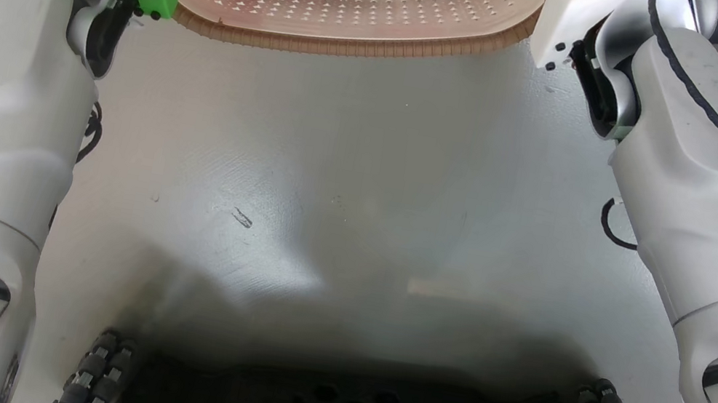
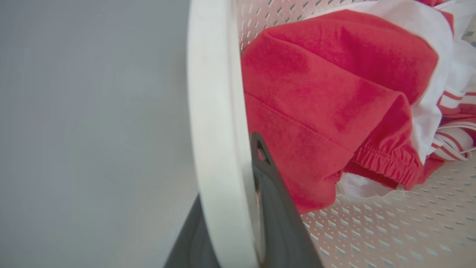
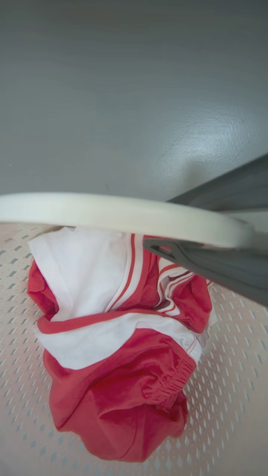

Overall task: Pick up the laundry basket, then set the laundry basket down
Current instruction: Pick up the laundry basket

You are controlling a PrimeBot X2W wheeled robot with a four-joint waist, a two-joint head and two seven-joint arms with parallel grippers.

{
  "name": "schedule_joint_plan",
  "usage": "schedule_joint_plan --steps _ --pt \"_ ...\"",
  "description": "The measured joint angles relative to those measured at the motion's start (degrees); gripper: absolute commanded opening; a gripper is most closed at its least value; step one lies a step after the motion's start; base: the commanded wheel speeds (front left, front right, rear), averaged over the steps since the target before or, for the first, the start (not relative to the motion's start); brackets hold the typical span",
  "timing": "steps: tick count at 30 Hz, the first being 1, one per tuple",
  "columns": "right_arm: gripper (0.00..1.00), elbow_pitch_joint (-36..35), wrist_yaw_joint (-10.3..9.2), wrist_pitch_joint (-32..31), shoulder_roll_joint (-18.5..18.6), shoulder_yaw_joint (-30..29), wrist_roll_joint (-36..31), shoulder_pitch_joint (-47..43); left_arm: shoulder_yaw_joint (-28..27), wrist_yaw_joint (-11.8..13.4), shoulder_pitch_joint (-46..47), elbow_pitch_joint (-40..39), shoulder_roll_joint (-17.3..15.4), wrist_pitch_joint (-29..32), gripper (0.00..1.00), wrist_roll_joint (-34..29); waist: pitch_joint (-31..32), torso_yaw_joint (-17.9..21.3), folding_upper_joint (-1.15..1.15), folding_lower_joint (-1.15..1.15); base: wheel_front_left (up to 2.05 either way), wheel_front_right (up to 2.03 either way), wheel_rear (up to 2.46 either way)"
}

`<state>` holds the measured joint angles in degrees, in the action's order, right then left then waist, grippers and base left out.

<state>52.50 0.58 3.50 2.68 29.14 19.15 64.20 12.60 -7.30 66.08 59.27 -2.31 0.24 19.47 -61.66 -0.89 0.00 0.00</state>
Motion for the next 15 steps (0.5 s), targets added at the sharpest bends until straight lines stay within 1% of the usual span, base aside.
schedule_joint_plan --steps 7,15 --pt "0.00 3.0 -0.18 1.0 -0.3 1.0 1.4 0.0 0.1 0.0 0.0 3.3 0.9 -1.3 0.00 0.6 1.2 -0.2 0.00 0.00 0.00 0.00 0.00" --pt "0.00 5.5 -0.09 1.6 -0.5 2.0 2.7 -0.4 0.0 -0.2 -0.2 6.4 1.5 -1.9 0.00 1.4 4.3 -0.3 0.00 0.00 0.00 0.00 0.00"
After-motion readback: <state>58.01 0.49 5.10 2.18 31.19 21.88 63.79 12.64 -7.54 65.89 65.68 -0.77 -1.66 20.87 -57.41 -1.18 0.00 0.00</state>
